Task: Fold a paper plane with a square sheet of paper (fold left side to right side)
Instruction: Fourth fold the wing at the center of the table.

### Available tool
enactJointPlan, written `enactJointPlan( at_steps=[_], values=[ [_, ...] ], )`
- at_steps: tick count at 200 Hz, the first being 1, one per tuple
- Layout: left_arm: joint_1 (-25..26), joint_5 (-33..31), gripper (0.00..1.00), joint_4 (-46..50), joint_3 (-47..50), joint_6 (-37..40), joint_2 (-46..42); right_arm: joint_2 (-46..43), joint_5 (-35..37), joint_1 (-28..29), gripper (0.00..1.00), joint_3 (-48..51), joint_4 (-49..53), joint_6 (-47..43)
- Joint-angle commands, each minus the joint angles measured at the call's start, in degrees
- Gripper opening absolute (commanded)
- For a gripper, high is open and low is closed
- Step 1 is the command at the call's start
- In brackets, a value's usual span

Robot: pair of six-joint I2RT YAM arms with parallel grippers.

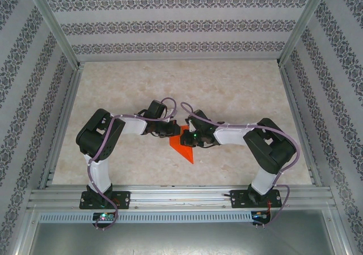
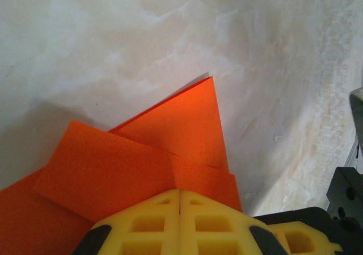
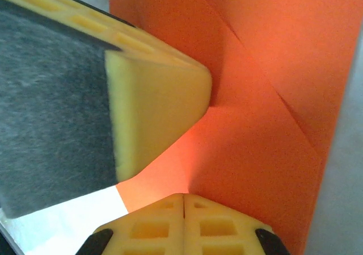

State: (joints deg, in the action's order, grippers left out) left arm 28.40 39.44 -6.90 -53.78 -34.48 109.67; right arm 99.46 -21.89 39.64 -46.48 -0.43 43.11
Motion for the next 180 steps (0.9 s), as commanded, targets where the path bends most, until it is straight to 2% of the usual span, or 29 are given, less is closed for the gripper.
enactJointPlan(
  at_steps=[1,180],
  values=[
    [0.0,-5.4,0.00,5.9,0.6,2.7,2.0,1.0,1.2,0.8,0.00,-1.2,3.1,-1.4],
    [0.0,-7.6,0.00,7.3,0.1,2.9,2.9,-4.7,1.6,4.6,0.00,6.1,10.1,-0.1]
  ],
)
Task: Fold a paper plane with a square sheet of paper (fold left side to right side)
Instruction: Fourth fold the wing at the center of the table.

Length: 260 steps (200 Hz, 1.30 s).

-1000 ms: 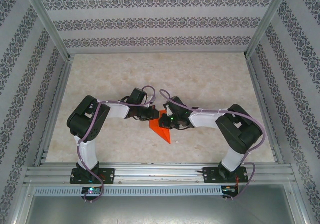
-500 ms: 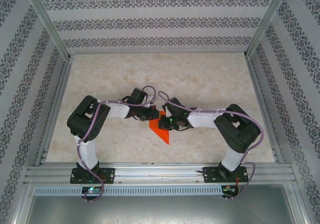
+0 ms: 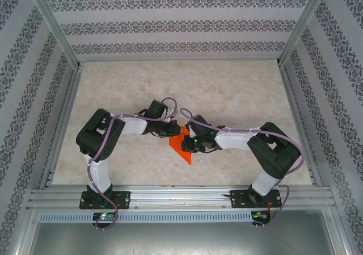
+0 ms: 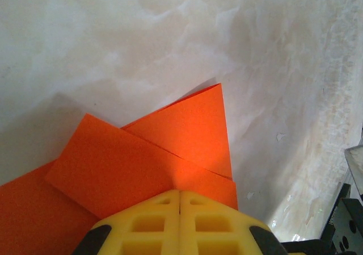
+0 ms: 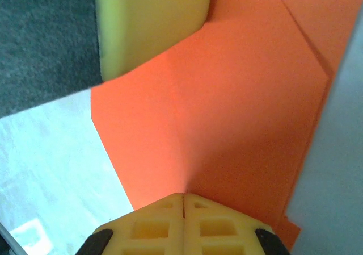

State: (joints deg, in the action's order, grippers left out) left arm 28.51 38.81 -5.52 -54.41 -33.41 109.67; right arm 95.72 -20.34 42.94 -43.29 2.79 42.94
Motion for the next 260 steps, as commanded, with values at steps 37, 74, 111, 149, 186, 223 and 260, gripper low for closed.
enactJointPlan(
  at_steps=[37,74,111,149,186,223,260],
  values=[
    [-0.1,-6.9,0.00,6.0,0.6,1.9,3.1,-2.4,0.2,1.8,0.00,4.0,8.0,0.3],
    [-0.1,-6.9,0.00,6.0,0.5,1.9,3.0,-3.8,0.3,2.1,0.00,5.1,9.5,0.3],
    [-0.1,-6.9,0.00,6.0,0.5,1.9,3.2,-5.0,0.2,2.6,0.00,6.1,11.1,0.0],
    [-0.1,-6.8,0.00,6.1,0.4,1.9,3.1,-5.7,-0.6,3.4,0.00,7.2,11.6,0.2],
    [-0.1,-6.7,0.00,5.9,0.4,1.8,3.1,-6.5,-1.0,4.2,0.00,8.7,11.7,1.0],
    [-0.1,-6.7,0.00,5.9,0.4,1.9,3.1,-7.6,-1.3,4.8,0.00,9.6,13.1,1.2],
    [-0.1,-6.2,0.00,5.2,0.4,1.6,2.9,-9.9,-2.0,5.1,0.00,10.5,14.3,1.6]
  ],
)
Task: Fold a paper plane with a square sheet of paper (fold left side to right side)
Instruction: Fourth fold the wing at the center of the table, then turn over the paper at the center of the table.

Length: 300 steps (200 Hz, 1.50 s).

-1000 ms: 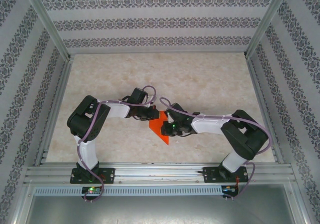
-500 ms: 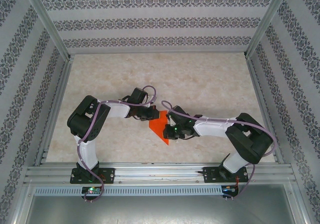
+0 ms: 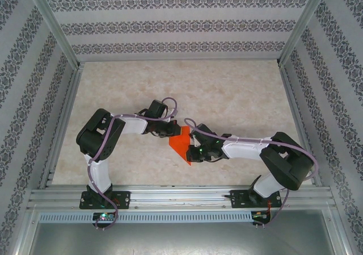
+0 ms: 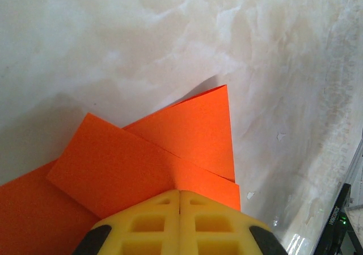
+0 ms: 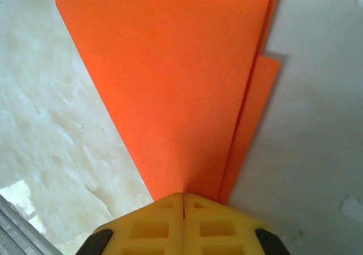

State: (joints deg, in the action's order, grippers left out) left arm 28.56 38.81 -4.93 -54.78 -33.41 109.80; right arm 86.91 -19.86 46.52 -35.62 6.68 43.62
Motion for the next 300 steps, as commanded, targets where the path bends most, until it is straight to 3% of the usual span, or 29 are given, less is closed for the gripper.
enactJointPlan(
  at_steps=[1,44,70,105,139,176,225,257,300],
  values=[
    [-0.2,-6.1,0.00,4.5,0.8,1.6,2.8,-1.1,-2.6,1.6,0.00,2.9,10.5,0.9],
    [-0.2,-4.2,0.00,3.4,-0.3,0.2,2.1,-4.9,-5.1,1.6,0.00,3.0,13.3,0.0],
    [-0.1,-1.8,0.08,1.8,-1.3,-1.6,0.0,-8.9,-5.7,-0.8,0.00,2.2,14.2,-1.4],
    [-0.1,-0.2,0.21,0.6,-2.1,-2.8,-6.8,-14.6,-6.8,-8.1,0.23,2.1,10.7,-5.3],
    [-0.2,-5.3,0.33,4.6,-1.1,-0.4,-16.3,-15.5,-7.4,-13.2,0.47,2.3,3.0,-10.1],
    [-0.2,-13.5,0.36,6.8,4.5,1.6,-27.0,-10.8,-9.6,-14.4,0.53,0.8,-6.9,-12.9],
    [-0.8,-20.8,0.45,5.3,13.8,0.7,-40.1,1.6,-11.3,-14.4,0.49,-4.1,-12.3,-16.4],
    [-2.6,-21.6,0.48,5.1,17.6,-0.5,-45.5,6.7,-13.0,-14.1,0.44,-5.7,-15.8,-15.9],
    [-3.8,-21.5,0.51,5.5,19.3,-0.9,-49.4,9.7,-14.4,-14.1,0.17,-6.2,-17.3,-14.7]
  ],
)
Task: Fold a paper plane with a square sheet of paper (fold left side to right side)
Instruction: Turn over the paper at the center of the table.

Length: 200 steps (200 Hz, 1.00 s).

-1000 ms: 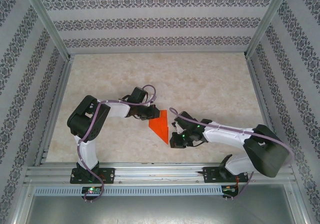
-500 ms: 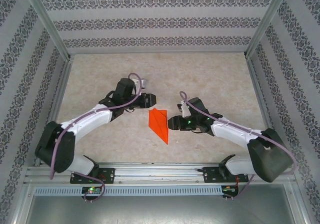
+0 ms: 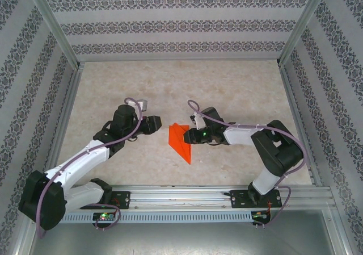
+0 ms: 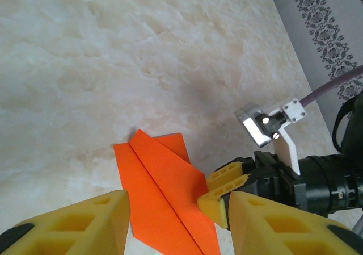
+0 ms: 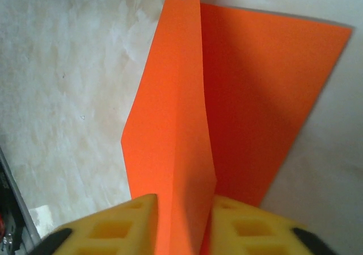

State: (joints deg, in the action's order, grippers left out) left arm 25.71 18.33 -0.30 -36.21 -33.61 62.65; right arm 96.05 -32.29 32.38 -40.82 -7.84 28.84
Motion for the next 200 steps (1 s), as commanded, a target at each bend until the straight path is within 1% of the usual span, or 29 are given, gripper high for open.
enactJointPlan(
  at_steps=[1,15,36,53,67,92,105,119,129,151,170,200],
  values=[
    [-1.0,-1.0,0.51,0.9,0.7,-0.7,-2.3,0.6,-1.9,0.1,0.16,-1.0,-2.9,0.0],
    [-1.1,-0.7,0.51,0.7,0.7,-0.5,-3.7,-0.8,-1.7,-0.1,0.08,-0.7,-2.8,-0.2],
    [-1.4,-0.5,0.52,0.1,0.7,-0.3,-6.3,-4.7,-1.8,-1.0,0.00,0.1,-2.8,-0.8],
    [-1.5,0.4,0.53,-1.4,1.0,-0.6,-8.6,-8.6,-3.0,-2.4,0.00,0.9,-3.7,-1.3],
    [-1.6,2.5,0.57,-3.5,1.2,-1.3,-10.4,-12.2,-4.7,-3.8,0.00,1.5,-5.2,-1.5],
    [-2.4,9.5,0.69,-10.9,1.6,-3.6,-12.8,-19.2,-9.3,-6.5,0.00,2.5,-9.5,-1.5],
    [-2.7,13.9,0.72,-16.5,1.6,-5.7,-13.3,-22.9,-11.6,-7.9,0.00,3.4,-13.4,-0.9],
    [-2.9,18.7,0.72,-21.5,0.8,-7.7,-12.6,-26.9,-13.0,-8.9,0.00,4.1,-17.2,0.3],
    [-2.9,21.8,0.72,-23.4,-0.6,-8.9,-11.6,-29.2,-13.9,-9.3,0.00,4.1,-19.0,1.1],
    [-2.8,28.9,0.70,-29.2,-3.5,-13.0,-8.5,-32.7,-16.8,-9.5,0.00,3.9,-23.1,3.2],
    [-2.4,31.9,0.67,-35.1,-4.2,-16.1,-6.1,-33.8,-19.0,-9.3,0.00,4.0,-27.9,6.8],
    [-1.3,33.3,0.65,-35.6,-5.6,-16.0,-3.1,-35.0,-20.3,-7.2,0.00,3.4,-29.6,9.0]
  ],
)
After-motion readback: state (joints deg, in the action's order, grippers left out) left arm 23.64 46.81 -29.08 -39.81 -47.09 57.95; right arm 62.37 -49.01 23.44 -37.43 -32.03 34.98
